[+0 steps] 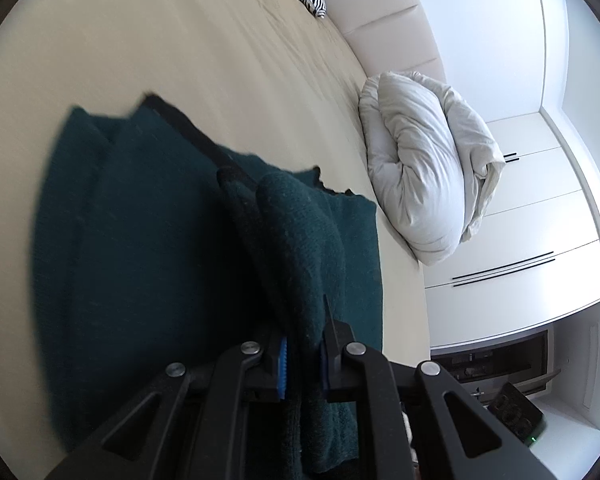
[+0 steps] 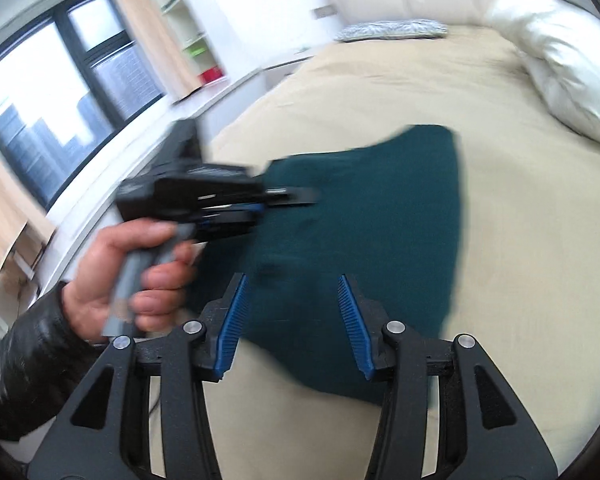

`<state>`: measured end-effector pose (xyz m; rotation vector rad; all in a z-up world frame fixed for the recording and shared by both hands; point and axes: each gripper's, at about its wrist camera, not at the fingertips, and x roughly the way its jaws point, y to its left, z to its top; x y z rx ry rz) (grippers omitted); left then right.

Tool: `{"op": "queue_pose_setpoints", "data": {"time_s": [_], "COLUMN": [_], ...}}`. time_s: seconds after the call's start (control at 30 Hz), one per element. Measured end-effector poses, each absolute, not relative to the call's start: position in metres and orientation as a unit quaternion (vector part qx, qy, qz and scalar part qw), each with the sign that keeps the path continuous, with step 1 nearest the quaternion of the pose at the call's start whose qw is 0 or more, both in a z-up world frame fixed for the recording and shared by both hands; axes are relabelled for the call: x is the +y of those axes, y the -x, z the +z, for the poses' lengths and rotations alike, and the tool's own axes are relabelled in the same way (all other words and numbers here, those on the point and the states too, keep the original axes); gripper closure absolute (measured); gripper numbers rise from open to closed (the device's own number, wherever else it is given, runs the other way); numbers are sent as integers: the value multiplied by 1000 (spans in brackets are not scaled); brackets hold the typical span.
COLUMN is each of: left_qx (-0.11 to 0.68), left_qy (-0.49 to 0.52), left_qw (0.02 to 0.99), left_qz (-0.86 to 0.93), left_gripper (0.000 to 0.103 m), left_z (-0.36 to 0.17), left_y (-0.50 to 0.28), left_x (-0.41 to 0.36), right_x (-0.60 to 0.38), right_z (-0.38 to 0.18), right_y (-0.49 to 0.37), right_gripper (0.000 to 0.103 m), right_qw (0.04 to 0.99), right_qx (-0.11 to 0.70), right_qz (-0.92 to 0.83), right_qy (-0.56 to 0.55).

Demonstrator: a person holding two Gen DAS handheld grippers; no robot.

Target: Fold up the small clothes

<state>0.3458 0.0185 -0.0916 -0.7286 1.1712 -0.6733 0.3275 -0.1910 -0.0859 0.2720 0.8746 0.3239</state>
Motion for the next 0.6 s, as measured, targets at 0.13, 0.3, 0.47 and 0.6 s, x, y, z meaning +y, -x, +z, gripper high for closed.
{"op": "queue_pose_setpoints", "data": {"time_s": [0.13,0.3,0.47,0.6], "left_qx": [525,523,535,532], "left_qy": [318,323,308,323], "left_qw": [733,738,735,733], "left_qz": [-293,-276,-280,-274], "left_gripper": [91,91,91,91], "left_z": [-84,-83,-86,-90], "left_y": [-349,-355,-360,-365], "left_x": [47,77,83,96], "right_x": [-201,-173,-143,-121], "right_z": [-108,-132,-144,-153], "right_y": [-338,-351,-365,-367], "right_gripper": [58,58,58,58], "right_qw": [881,873,866,856], "right_qx": [436,451,457,463], "right_qz": [126,163,198,226], "right_qy": [-133,-91,-46,-35]}}
